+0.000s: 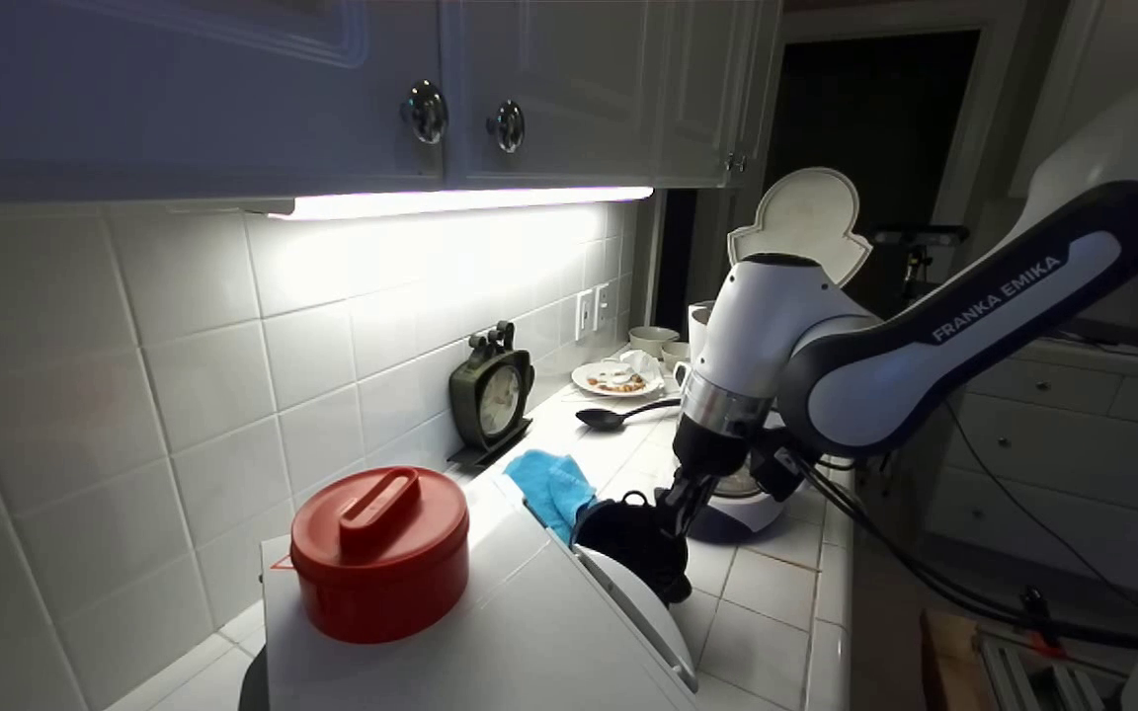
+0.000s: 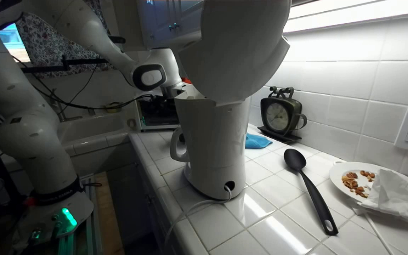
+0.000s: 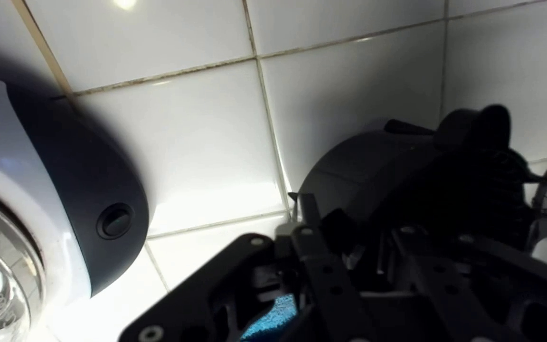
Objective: Place the coffee strainer inside the coffee maker
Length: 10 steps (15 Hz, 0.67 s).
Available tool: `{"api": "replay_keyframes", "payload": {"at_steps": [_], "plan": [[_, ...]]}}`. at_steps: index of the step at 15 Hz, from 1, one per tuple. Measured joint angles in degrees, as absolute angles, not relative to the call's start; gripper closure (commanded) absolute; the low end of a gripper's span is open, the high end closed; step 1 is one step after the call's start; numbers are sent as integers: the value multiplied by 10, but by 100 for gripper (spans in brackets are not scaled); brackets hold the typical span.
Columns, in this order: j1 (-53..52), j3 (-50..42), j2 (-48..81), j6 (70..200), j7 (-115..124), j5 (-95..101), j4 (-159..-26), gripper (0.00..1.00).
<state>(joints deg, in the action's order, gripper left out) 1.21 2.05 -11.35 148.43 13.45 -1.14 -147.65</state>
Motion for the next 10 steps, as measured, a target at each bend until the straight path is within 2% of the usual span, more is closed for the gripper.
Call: {"api": "replay_keyframes", "payload": {"at_steps": [2, 3, 10], "plan": [[12, 18, -117, 1477, 135, -14, -1473, 100], [12, 17, -122, 1468, 135, -15, -1470, 97], [18, 12, -228, 1333, 135, -15, -1450, 97]]}}
